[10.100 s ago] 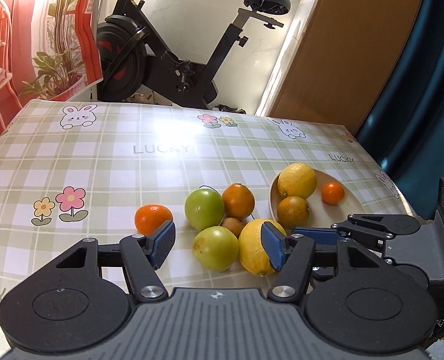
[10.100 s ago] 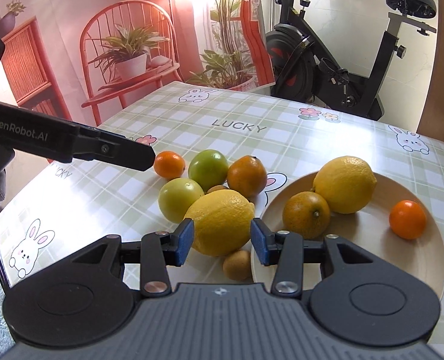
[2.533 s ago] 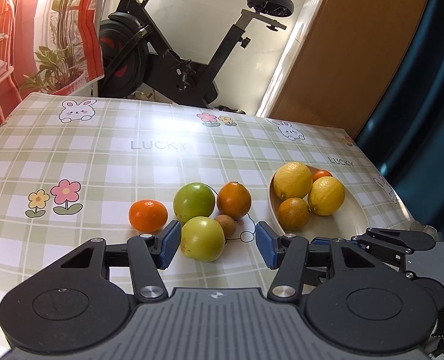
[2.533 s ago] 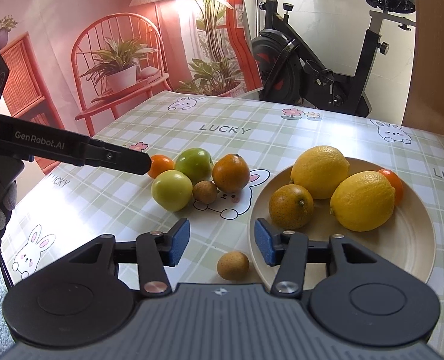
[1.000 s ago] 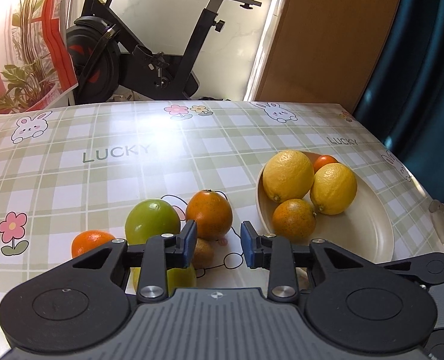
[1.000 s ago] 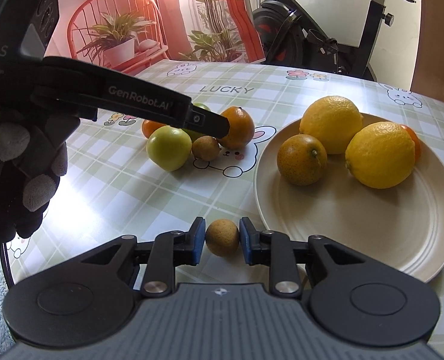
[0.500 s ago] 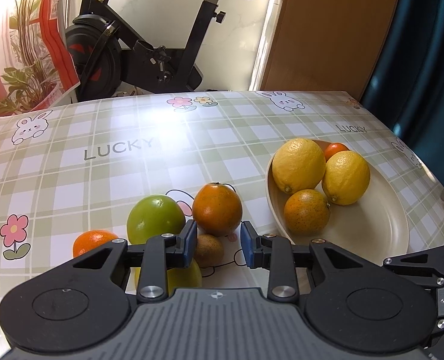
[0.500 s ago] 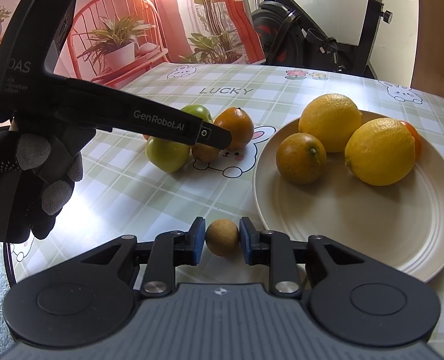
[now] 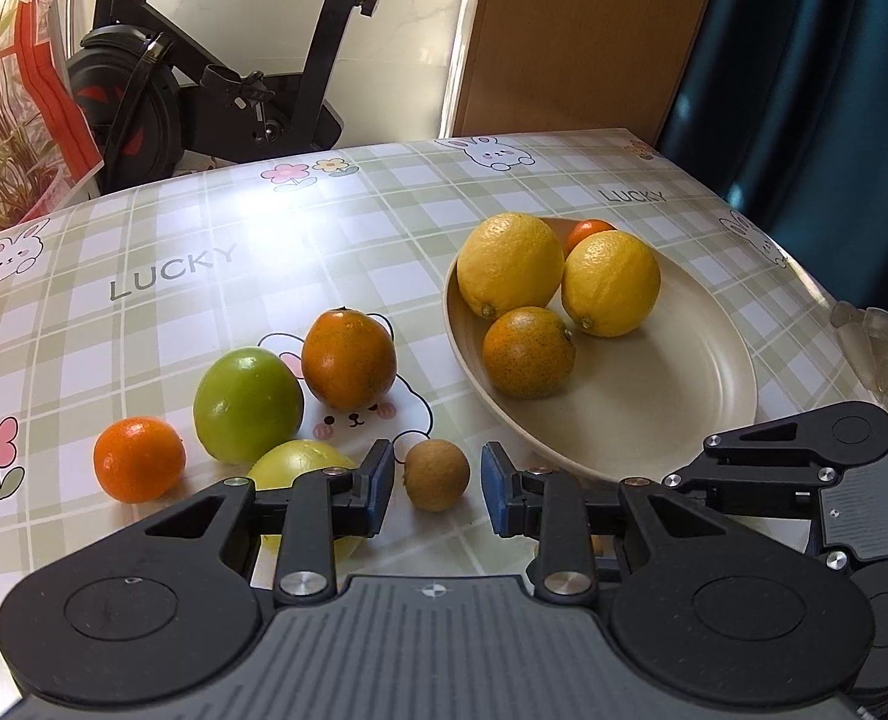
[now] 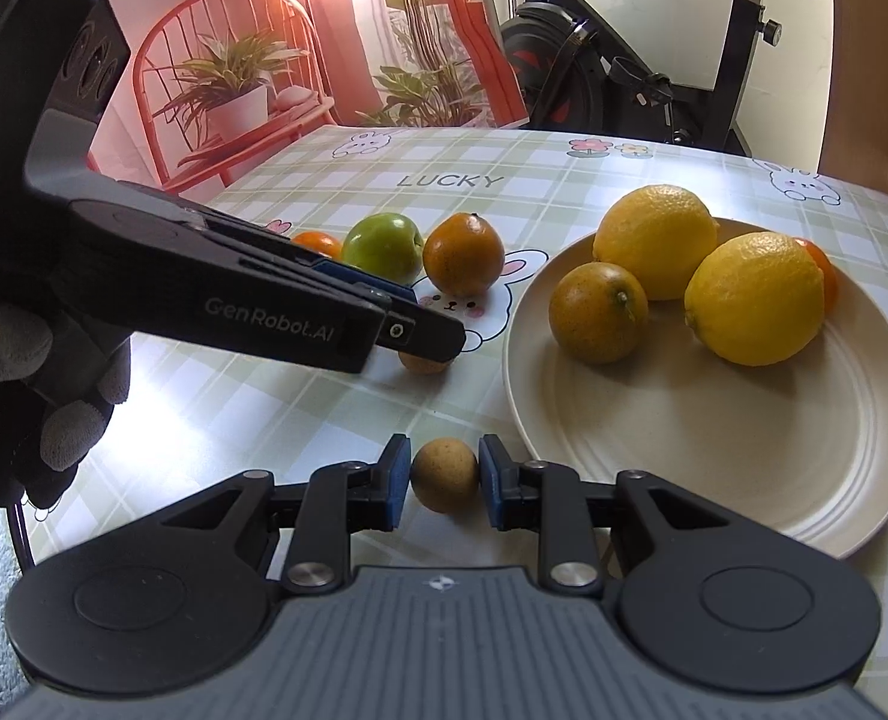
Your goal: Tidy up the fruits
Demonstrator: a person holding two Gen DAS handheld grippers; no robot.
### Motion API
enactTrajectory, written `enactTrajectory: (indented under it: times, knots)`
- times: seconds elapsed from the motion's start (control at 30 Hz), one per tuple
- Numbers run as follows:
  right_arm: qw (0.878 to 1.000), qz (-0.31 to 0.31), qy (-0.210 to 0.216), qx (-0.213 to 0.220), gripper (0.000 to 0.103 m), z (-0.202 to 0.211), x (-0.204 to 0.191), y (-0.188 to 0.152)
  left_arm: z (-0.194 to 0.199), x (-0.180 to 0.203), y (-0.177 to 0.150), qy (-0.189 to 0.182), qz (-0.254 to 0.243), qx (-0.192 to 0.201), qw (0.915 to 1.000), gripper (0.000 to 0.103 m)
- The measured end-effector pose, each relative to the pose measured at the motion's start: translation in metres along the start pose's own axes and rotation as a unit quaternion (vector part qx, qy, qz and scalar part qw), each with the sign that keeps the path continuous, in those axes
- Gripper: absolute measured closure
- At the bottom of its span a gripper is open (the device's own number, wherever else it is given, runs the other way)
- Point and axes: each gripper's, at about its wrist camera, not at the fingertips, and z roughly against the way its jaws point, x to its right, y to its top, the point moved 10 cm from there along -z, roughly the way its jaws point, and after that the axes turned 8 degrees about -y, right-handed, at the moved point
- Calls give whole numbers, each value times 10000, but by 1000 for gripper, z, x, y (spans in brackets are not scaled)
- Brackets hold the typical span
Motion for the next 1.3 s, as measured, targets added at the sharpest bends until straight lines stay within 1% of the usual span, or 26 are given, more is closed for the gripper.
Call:
enactTrajectory:
  times: [0.2, 0.43, 0.53, 0.67, 0.9, 1.03, 1.3]
  knots:
    - [10000, -14, -27, 3, 76, 1, 1, -1, -3, 2, -3, -12, -5, -35, 10000, 69]
    - [10000, 3, -55, -1, 76, 5, 1, -5, -17, 10, -3, -53, -55, -118, 9999, 69]
    - [10000, -25, -75, 1, 76, 5, 3, -5, -20, 13, -6, -66, -85, -123, 9999, 73]
    - [10000, -54, -73, 15, 76, 5, 4, -6, -16, 16, -11, -11, -191, -73, 9998, 73]
    - [9999, -66, -72, 34, 76, 6, 4, -7, -5, 10, -22, -36, 109, 62, 9999, 73]
    - [9999, -98, -88, 47, 76, 8, 5, -9, -2, 12, -26, 46, 224, 156, 9996, 73]
    - [9998, -182, -110, 64, 76, 11, 8, -10, 7, 13, -40, 30, 709, 298, 9970, 73]
